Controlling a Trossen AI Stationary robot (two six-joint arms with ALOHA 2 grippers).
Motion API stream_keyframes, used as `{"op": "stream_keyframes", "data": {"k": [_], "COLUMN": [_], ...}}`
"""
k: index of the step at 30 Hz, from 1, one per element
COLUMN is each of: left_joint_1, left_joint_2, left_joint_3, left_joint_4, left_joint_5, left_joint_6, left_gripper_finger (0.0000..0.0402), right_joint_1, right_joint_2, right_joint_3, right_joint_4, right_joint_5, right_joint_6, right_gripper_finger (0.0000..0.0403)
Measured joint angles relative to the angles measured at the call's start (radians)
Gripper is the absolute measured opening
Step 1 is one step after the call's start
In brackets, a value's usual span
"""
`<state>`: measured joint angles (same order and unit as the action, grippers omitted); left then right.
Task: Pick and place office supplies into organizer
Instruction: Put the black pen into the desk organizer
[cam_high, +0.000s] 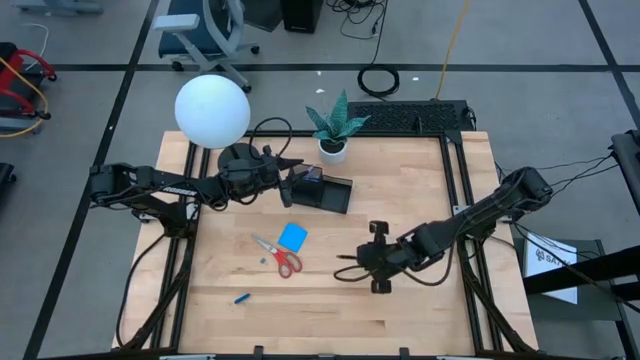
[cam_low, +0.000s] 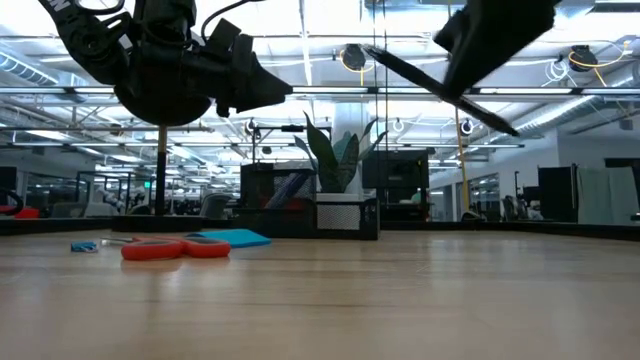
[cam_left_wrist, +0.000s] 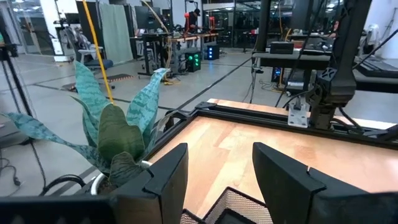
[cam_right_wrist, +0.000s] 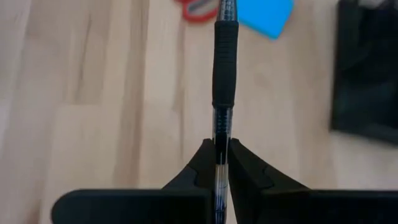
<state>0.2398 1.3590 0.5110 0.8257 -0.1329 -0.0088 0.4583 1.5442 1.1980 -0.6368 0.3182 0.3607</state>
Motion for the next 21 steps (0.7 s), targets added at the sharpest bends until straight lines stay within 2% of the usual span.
{"op": "stream_keyframes", "data": {"k": [5,9,11,17,21], "left_joint_1": [0.000,-0.005,-0.013,-0.038,-0.054], "left_joint_2": [0.000,-0.001,-0.001,-0.001,-0.001], "left_joint_3": [0.000,0.000,0.000,0.000,0.000], "left_joint_4": [0.001,0.018,0.019,0.029,0.082], "left_joint_5": [0.051,0.198,0.260,0.296,0.368], "left_joint_6": [0.003,0.063,0.088,0.136,0.136], "left_gripper_finger": [0.0189,0.0189,0.0189,0.0189,0.0189], "right_joint_1": [-0.007,-0.008,-0.013,-0.042,-0.059], "right_joint_2": [-0.001,-0.001,-0.001,-0.001,-0.001], "right_joint_3": [-0.017,-0.027,-0.034,-0.036,-0.036], "right_joint_4": [0.109,0.210,0.270,0.457,0.549], "right_joint_5": [0.115,0.280,0.324,0.344,0.348], "right_joint_6": [-0.120,-0.225,-0.297,-0.468,-0.545], "right_gripper_finger": [0.0012,0.0012,0.0012,0.0012,0.0012]}}
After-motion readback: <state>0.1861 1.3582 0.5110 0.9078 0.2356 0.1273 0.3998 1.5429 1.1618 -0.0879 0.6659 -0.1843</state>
